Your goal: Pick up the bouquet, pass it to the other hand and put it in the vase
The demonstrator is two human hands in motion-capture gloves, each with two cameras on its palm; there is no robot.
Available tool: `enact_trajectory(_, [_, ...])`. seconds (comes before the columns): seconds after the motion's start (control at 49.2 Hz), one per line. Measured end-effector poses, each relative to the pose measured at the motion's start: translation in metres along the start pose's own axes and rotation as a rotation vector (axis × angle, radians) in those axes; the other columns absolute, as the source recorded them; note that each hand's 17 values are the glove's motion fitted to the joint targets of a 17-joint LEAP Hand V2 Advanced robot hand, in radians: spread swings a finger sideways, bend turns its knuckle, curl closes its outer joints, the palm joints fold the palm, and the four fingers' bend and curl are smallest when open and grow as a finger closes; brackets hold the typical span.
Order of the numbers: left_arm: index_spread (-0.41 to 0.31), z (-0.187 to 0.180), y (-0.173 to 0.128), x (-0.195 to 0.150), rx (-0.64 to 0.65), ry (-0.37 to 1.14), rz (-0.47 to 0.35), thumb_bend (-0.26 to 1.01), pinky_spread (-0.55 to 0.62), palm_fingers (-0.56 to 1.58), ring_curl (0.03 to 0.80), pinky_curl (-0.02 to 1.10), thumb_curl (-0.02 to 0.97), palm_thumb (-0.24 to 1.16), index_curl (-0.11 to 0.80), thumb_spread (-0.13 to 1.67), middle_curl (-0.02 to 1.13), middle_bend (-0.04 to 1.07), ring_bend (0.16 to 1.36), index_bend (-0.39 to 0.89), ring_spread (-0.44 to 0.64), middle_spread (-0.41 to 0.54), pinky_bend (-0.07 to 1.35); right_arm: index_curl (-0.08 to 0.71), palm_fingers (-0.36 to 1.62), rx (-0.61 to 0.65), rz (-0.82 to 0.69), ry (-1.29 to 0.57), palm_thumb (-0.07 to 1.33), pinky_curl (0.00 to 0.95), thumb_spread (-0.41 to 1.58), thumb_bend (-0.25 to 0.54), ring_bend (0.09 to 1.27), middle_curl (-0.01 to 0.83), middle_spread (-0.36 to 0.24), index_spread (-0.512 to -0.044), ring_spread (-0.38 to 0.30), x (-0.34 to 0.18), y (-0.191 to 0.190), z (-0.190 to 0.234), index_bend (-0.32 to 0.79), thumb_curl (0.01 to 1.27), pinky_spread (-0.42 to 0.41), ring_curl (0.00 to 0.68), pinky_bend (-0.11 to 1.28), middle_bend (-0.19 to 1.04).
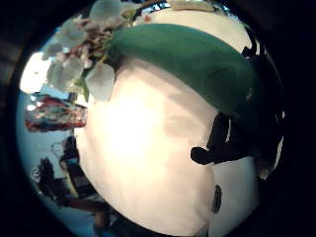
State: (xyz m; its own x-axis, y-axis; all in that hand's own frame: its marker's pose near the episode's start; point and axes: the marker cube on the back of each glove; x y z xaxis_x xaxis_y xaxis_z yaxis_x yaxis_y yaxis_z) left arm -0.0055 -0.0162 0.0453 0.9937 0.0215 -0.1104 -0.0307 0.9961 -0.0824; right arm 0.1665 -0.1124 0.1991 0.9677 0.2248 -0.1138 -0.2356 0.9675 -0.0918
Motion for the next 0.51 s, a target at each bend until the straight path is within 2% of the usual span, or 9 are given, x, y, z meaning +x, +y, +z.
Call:
enact_trajectory(0.081, [-0.109, 0.000, -0.001, -0.003, 0.005, 0.006, 0.001, -0.03, 0.49, 0.16, 0.291, 0.35, 0.294, 0.10, 0.224, 0.98, 0.36, 0.21, 0.62, 0.11, 0.26, 0.016, 0.36, 0.245, 1.26, 0.061, 0.004, 0.028, 0.96, 0.460, 0.82, 0.006, 0.70, 0.470, -0.184, -0.266, -0.227, 0.000, 0.014, -0.014, 0.12, 0.55, -0.207, 0.467, 0.72, 0.43])
enact_trajectory(0.163, [-0.109, 0.000, -0.002, -0.003, 0.010, 0.015, 0.003, -0.03, 0.49, 0.16, 0.291, 0.35, 0.293, 0.10, 0.223, 0.98, 0.36, 0.21, 0.62, 0.11, 0.26, 0.015, 0.37, 0.294, 1.32, 0.063, 0.009, 0.039, 1.00, 0.459, 0.67, -0.006, 0.70, 0.493, -0.192, -0.274, -0.228, 0.004, 0.005, -0.001, 0.22, 0.60, -0.247, 0.478, 0.68, 0.46])
enact_trajectory(0.346, [-0.108, -0.010, 0.001, 0.002, 0.024, 0.033, -0.004, -0.03, 0.49, 0.16, 0.292, 0.34, 0.291, 0.10, 0.223, 0.98, 0.36, 0.21, 0.63, 0.12, 0.26, 0.013, 0.37, 0.351, 1.36, 0.108, -0.005, -0.011, 1.00, 0.459, 0.52, -0.032, 0.80, 0.531, -0.200, -0.281, -0.223, 0.004, -0.004, -0.002, 0.18, 0.65, -0.285, 0.513, 0.66, 0.51])
enact_trajectory(0.366, [-0.108, -0.010, 0.000, 0.002, 0.027, 0.034, -0.003, -0.03, 0.49, 0.16, 0.292, 0.34, 0.290, 0.10, 0.223, 0.98, 0.36, 0.21, 0.63, 0.12, 0.26, 0.013, 0.37, 0.363, 1.32, 0.106, -0.001, -0.019, 1.02, 0.462, 0.50, -0.019, 0.77, 0.530, -0.201, -0.283, -0.226, 0.004, -0.002, -0.005, 0.20, 0.66, -0.287, 0.505, 0.67, 0.49])
enact_trajectory(0.407, [-0.108, -0.012, -0.002, 0.004, 0.038, 0.040, 0.004, -0.03, 0.49, 0.16, 0.292, 0.34, 0.290, 0.10, 0.223, 0.98, 0.36, 0.21, 0.63, 0.12, 0.26, 0.013, 0.37, 0.360, 1.37, 0.116, 0.006, -0.052, 0.98, 0.461, 0.52, -0.040, 0.83, 0.543, -0.203, -0.282, -0.222, 0.004, -0.001, -0.010, 0.16, 0.66, -0.293, 0.526, 0.67, 0.53])
enact_trajectory(0.508, [-0.108, -0.029, -0.002, 0.017, 0.077, 0.074, 0.014, -0.03, 0.49, 0.16, 0.292, 0.35, 0.289, 0.10, 0.222, 0.99, 0.36, 0.21, 0.63, 0.12, 0.26, 0.013, 0.38, 0.375, 1.37, 0.157, 0.023, -0.149, 0.96, 0.468, 0.53, -0.032, 0.87, 0.562, -0.198, -0.280, -0.214, 0.004, 0.005, -0.037, 0.16, 0.67, -0.295, 0.538, 0.69, 0.57])
